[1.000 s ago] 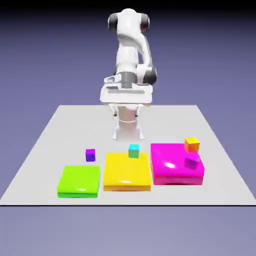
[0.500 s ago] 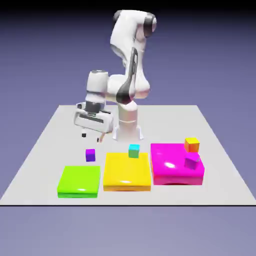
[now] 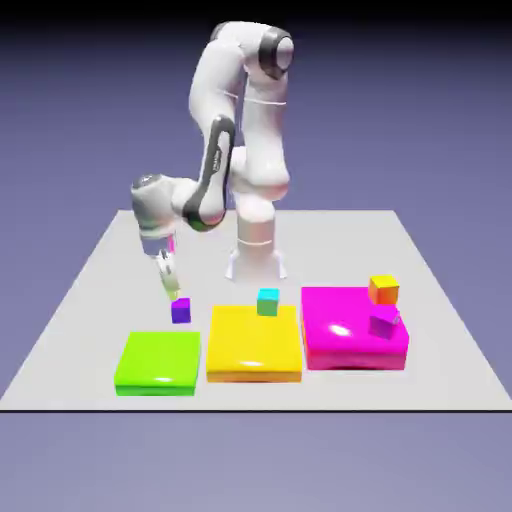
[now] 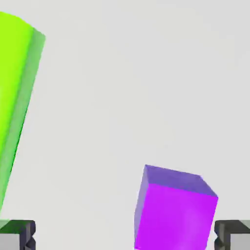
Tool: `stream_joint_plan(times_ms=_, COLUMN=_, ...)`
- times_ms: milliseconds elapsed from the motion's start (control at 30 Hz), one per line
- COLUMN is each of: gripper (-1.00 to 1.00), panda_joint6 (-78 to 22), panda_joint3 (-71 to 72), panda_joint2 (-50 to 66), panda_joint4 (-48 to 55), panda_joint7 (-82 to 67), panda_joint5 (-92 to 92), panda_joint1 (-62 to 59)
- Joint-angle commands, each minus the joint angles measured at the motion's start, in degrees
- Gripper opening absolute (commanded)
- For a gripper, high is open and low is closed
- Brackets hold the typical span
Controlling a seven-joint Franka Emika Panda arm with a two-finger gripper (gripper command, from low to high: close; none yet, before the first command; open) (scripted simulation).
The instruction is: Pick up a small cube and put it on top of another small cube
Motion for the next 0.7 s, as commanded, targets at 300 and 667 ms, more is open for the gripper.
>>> stream_joint_plan(times_ms=300, gripper=0.00, panda_joint6=12.74, panda_joint3=-4.29, panda_joint2=15.79, panda_joint4=0.30, panda_joint7=4.08, panda_joint5=-4.15, panda_joint1=1.40)
stream_joint_plan(times_ms=667, gripper=-1.00, panda_joint6=1.76, panda_joint3=0.13, panda_joint2=4.27, panda_joint4=-0.12, panda_joint7=1.61, panda_joint5=-0.09, panda_joint1=-2.37)
